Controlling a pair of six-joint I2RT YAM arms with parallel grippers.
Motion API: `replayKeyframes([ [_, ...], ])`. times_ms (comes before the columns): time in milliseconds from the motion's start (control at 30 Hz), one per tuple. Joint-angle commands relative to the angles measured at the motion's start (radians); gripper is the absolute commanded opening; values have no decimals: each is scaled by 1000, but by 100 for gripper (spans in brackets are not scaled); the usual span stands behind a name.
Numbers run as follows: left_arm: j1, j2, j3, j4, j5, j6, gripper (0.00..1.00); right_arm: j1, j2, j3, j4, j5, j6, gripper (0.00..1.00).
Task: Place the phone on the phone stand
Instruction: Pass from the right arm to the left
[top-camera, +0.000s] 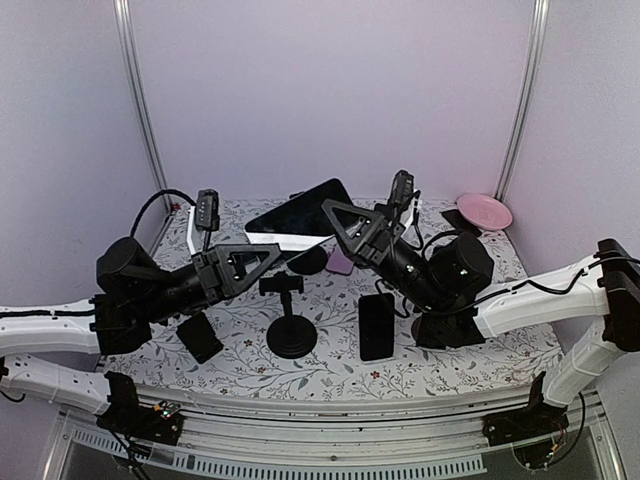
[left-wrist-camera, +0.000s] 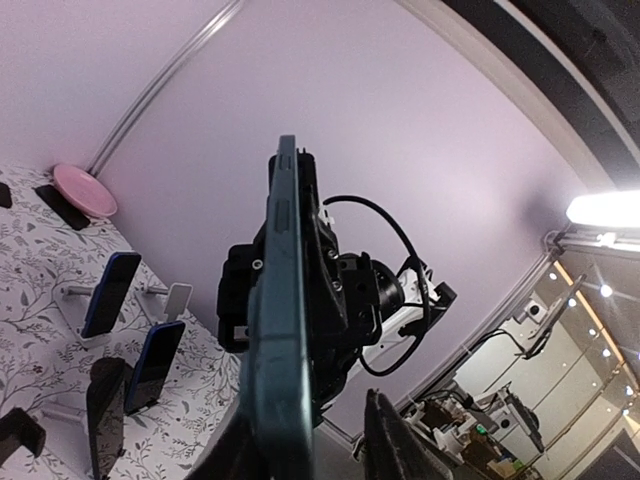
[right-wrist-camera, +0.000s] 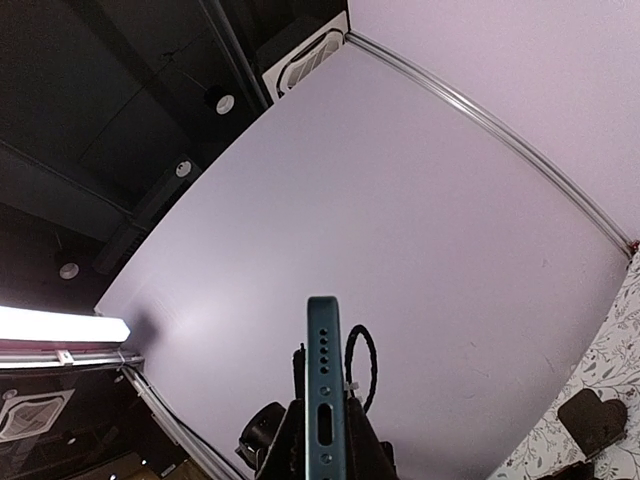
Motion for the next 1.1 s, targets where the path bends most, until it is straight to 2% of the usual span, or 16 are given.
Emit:
replayKeyframes([
  [0, -26, -17, -9, 103, -42, 8, 23, 17, -37, -17, 145, 85, -41, 2],
  [133, -32, -4, -9, 113, -52, 9, 13, 28, -48, -16, 131, 91, -73, 2],
  [200, -32, 5, 2, 100, -51, 17, 3, 37, -54, -17, 120, 90, -91, 2],
  [267, -32, 8, 18, 73, -51, 30, 0, 40, -61, -12, 99, 81, -108, 4],
  [300, -32, 5, 26, 55, -54, 39, 0, 41, -66, -13, 85, 78, -112, 7],
  [367, -32, -12, 43, 7, -57, 68, 0, 41, -87, -12, 41, 64, -122, 28],
  [467, -29, -59, 70, -84, -65, 125, 0, 41, -128, -25, -63, 59, -147, 52],
  [600, -9, -119, 113, -215, -57, 177, 0, 41, -192, -49, -187, 69, -191, 72],
  [800, 34, -150, 204, -396, 13, 237, 0, 38, -285, -61, -387, 71, -259, 86],
  [1067, 104, -162, 356, -703, 121, 360, 0, -17, -528, -72, -800, 47, -389, 93],
])
